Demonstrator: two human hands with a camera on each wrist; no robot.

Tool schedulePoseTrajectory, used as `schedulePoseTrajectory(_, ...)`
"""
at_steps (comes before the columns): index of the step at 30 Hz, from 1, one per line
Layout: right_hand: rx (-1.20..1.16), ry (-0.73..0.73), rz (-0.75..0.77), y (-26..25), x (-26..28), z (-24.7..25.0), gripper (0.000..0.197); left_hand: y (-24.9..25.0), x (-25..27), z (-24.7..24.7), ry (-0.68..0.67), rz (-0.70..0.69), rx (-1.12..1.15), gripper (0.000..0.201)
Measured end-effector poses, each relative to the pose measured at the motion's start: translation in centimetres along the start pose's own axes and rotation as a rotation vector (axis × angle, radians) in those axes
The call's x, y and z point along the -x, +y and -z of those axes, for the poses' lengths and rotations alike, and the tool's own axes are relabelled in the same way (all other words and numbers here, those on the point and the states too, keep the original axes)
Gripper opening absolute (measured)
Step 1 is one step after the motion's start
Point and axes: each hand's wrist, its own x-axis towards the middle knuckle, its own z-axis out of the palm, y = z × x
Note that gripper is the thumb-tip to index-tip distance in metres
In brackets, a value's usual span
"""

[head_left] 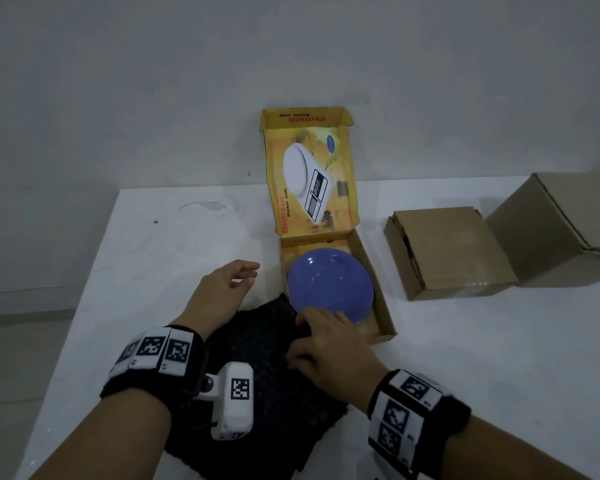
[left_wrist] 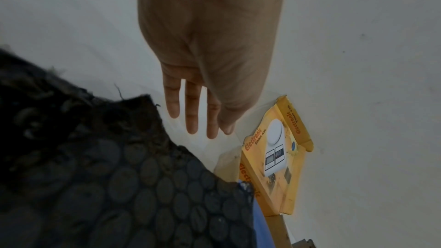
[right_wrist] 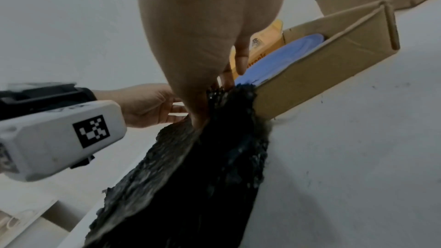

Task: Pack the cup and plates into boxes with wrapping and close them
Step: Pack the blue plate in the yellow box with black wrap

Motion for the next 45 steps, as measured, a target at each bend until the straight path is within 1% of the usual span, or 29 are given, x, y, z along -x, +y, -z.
schedulePoseTrajectory(1,0.001,0.043,-0.002,0.0,0.0,-0.1,0.01,-0.1,0.0,0.1,0.004,0.001,-0.003,0.025)
schedulePoseTrajectory(4,-0.022,0.116,0.0,0.3,-0.4,-0.2,0.002,-0.1,0.0,0.0,0.018,0.012,0.006,0.024)
schedulePoseTrajectory(6,-0.115,0.087,-0.054,0.4,-0.6,0.3,0.011,0.2,-0.2,-0.4,0.024,0.028,0.016,0.025)
schedulePoseTrajectory(8,-0.157,0.032,-0.155,0.5,-0.6,0.1,0.034,0.6,-0.6,-1.2,0.019,0.049,0.01,0.027)
schedulePoseTrajectory(9,-0.137,0.016,-0.172,0.4,-0.5,-0.2,0.043,0.9,-0.8,-1.7,0.014,0.063,-0.003,0.029)
schedulePoseTrajectory(10,-0.109,0.009,-0.165,0.2,-0.5,-0.5,0.042,1.2,-1.1,-2.2,0.007,0.08,-0.016,0.032)
schedulePoseTrajectory(13,-0.033,0.06,-0.148,-0.4,-0.2,-1.0,0.021,2.2,-1.7,-3.6,-0.004,0.135,-0.056,0.043)
schedulePoseTrajectory(14,-0.015,0.082,-0.141,-0.4,-0.2,-1.0,0.018,2.4,-1.9,-3.9,0.004,0.138,-0.086,0.046)
schedulePoseTrajectory(16,-0.043,0.129,-0.129,-0.1,0.0,-1.0,0.009,2.8,-2.2,-4.3,0.022,0.117,-0.136,0.044)
schedulePoseTrajectory(17,-0.081,0.148,-0.128,0.1,0.2,-1.0,0.007,3.0,-2.4,-4.4,0.031,0.11,-0.144,0.042)
schedulePoseTrajectory(19,-0.141,0.159,-0.129,0.8,0.6,-0.3,0.012,3.2,-2.8,-4.2,0.047,0.112,-0.135,0.039)
schedulePoseTrajectory(21,-0.208,0.198,-0.123,1.7,0.9,0.7,0.01,3.1,-3.2,-3.9,0.068,0.114,-0.115,0.039)
schedulePoseTrajectory(23,-0.358,0.272,-0.183,2.7,1.1,1.8,0.007,3.1,-3.4,-3.4,0.08,0.116,-0.105,0.036)
schedulePoseTrajectory(25,-0.452,0.348,-0.296,4.1,1.0,2.7,0.009,2.7,-3.5,-3.0,0.098,0.136,-0.082,0.034)
schedulePoseTrajectory(26,-0.468,0.416,-0.342,4.8,0.9,3.0,0.015,2.5,-3.6,-2.9,0.107,0.152,-0.054,0.033)
schedulePoseTrajectory(28,-0.462,0.552,-0.435,6.1,0.5,3.6,0.039,2.1,-3.6,-2.8,0.124,0.175,0.012,0.031)
schedulePoseTrajectory(29,-0.46,0.594,-0.498,6.6,0.1,3.8,0.044,1.9,-3.5,-2.8,0.128,0.176,0.033,0.029)
schedulePoseTrajectory(31,-0.493,0.642,-0.592,7.0,-0.6,4.2,0.043,1.6,-3.3,-2.9,0.127,0.162,0.057,0.031)
schedulePoseTrajectory(32,-0.506,0.649,-0.592,7.0,-0.7,4.3,0.043,1.6,-3.2,-2.9,0.123,0.154,0.068,0.034)
schedulePoseTrajectory(33,-0.491,0.635,-0.562,7.0,-0.8,4.3,0.043,1.6,-3.1,-3.0,0.117,0.145,0.074,0.038)
schedulePoseTrajectory(35,-0.372,0.515,-0.473,7.0,-0.7,4.0,0.04,1.5,-2.9,-3.1,0.107,0.123,0.068,0.045)
schedulePoseTrajectory(38,0.005,0.306,-0.321,6.9,0.1,3.2,0.021,1.5,-2.7,-3.2,0.09,0.093,0.043,0.046)
schedulePoseTrajectory(40,0.178,0.21,-0.183,7.0,0.9,3.0,0.019,1.5,-2.6,-3.2,0.083,0.094,0.052,0.044)
schedulePoseTrajectory(41,0.226,0.131,-0.108,7.1,1.3,2.8,0.018,1.4,-2.6,-3.2,0.077,0.095,0.053,0.044)
schedulePoseTrajectory(43,0.321,-0.026,0.033,7.2,2.1,2.5,0.007,1.3,-2.7,-3.3,0.068,0.091,0.054,0.045)
schedulePoseTrajectory(44,0.336,-0.068,0.072,7.2,2.5,2.3,0.01,1.4,-2.7,-3.3,0.063,0.088,0.05,0.046)
schedulePoseTrajectory(45,0.337,-0.095,0.079,7.1,2.8,2.3,0.018,1.4,-2.7,-3.3,0.06,0.083,0.043,0.046)
